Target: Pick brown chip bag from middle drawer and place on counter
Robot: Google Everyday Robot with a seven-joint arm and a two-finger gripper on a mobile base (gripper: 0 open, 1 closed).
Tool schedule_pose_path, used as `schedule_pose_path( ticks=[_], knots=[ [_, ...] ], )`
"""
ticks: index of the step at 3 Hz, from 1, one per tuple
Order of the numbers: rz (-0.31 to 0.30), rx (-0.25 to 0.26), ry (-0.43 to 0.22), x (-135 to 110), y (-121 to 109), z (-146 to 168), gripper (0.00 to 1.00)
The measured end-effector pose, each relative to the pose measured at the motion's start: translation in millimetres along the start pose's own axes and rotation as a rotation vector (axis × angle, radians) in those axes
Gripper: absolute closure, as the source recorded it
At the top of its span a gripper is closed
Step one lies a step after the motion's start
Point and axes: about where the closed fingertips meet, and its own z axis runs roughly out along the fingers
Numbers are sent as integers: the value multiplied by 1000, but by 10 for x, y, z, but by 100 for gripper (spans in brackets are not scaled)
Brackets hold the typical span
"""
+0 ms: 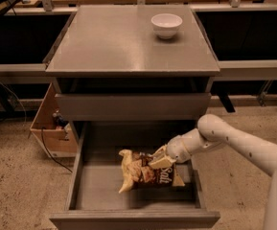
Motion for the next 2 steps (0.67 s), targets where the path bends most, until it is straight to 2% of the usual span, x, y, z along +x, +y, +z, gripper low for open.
schedule_pose_path(
  ticks=[1,2],
  knots=[
    [0,78,31,-318,96,-587,100],
    [-7,180,71,-582,167,-1227,100]
  ],
)
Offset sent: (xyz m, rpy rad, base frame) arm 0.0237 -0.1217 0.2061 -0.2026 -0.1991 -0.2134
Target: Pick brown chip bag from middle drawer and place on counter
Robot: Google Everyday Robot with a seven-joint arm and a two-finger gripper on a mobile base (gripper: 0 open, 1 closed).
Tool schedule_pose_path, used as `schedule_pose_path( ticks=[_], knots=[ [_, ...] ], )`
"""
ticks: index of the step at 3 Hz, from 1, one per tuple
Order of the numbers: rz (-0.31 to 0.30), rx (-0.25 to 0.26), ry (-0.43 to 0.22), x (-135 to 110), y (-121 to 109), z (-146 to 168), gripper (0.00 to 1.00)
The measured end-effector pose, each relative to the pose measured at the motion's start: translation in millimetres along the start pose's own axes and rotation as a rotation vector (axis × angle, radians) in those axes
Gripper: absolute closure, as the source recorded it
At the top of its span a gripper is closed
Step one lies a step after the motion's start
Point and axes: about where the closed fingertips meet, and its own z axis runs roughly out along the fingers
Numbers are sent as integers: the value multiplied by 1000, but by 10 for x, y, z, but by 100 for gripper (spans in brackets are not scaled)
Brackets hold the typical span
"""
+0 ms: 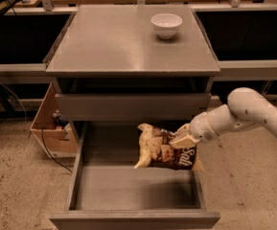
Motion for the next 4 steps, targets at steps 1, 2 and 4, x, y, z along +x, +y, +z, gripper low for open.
schedule_pose_path(
  ticks=[1,2,4],
  knots=[
    [-46,134,36,-339,6,-757,100],
    [-53,133,38,-380,15,-762,100],
    [-178,276,71,-1274,188,-1311,100]
  ],
)
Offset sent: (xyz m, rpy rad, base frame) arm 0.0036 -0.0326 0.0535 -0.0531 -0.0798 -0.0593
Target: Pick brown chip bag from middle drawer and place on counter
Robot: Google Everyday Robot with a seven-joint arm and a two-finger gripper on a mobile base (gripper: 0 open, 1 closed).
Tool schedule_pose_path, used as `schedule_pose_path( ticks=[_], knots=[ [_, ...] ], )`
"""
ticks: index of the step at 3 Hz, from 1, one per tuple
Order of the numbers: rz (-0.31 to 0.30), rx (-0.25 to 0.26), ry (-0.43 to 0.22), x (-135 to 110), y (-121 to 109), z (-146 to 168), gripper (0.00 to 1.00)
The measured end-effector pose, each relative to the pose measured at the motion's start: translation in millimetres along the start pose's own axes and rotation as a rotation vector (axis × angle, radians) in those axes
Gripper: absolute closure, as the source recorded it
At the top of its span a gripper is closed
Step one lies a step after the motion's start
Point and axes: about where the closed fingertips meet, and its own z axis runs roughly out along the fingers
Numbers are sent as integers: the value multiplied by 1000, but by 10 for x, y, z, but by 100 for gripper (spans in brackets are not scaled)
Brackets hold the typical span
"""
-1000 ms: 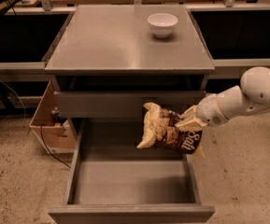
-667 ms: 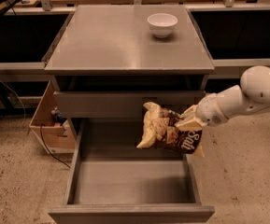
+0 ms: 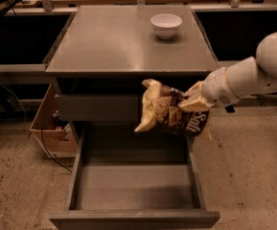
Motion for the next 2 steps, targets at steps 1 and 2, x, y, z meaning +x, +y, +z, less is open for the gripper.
schedule_pose_path(
  ticks=[1,2],
  knots=[
    [-81,77,5,-427,-134,-304,100],
    [-157,150,-5,-818,-364,-529,100]
  ],
)
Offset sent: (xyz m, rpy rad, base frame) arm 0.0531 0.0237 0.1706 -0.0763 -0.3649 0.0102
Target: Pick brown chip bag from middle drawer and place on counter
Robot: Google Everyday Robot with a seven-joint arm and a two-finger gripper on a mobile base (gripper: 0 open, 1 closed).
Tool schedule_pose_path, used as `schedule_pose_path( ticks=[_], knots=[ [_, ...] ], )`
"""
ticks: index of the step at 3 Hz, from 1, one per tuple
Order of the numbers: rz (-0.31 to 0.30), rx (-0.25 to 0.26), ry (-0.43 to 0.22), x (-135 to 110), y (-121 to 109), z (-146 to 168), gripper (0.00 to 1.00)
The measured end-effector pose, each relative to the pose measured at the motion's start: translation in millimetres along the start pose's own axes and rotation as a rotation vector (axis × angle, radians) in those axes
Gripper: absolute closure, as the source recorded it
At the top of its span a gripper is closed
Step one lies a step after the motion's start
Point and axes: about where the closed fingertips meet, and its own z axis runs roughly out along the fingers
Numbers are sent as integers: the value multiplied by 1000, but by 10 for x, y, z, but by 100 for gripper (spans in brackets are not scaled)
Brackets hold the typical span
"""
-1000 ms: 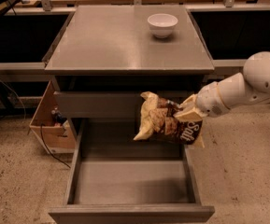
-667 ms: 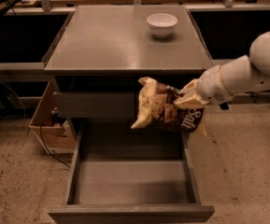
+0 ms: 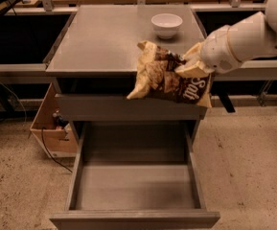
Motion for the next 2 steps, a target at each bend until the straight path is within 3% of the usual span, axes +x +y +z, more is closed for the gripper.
schedule_pose_path(
  ticks=[2],
  knots=[
    [-154,93,-109,-681,-823,-48,100]
  ],
)
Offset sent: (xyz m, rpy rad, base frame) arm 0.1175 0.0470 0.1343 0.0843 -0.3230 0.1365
